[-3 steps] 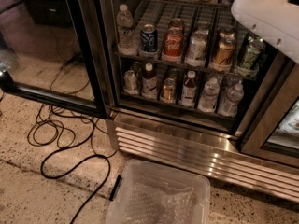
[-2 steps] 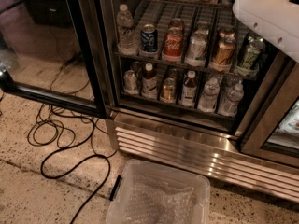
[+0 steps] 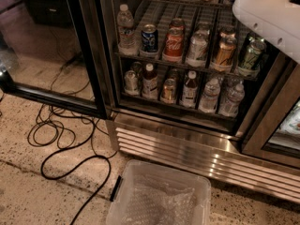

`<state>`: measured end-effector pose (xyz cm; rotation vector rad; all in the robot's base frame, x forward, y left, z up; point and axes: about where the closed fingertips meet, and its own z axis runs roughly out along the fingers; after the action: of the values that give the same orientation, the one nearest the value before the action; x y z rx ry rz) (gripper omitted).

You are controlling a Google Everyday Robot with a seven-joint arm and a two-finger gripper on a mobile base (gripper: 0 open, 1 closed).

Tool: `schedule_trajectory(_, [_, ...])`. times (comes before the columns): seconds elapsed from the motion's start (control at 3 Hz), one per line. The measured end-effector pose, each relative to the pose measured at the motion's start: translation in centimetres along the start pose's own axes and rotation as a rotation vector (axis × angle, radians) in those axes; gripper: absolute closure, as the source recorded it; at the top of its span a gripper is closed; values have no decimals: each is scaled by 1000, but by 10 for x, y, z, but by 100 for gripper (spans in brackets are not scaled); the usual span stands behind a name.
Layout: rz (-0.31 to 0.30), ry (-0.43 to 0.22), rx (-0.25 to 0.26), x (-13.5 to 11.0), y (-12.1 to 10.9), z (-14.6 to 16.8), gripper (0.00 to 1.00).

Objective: Pick redbull can from top shelf of fridge

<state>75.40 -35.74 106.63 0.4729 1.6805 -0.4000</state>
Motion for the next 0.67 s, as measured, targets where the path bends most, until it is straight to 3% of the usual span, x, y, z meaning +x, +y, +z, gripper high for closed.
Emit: schedule_trajectory(0.67, [36,81,-5,-16,-4,-2,100])
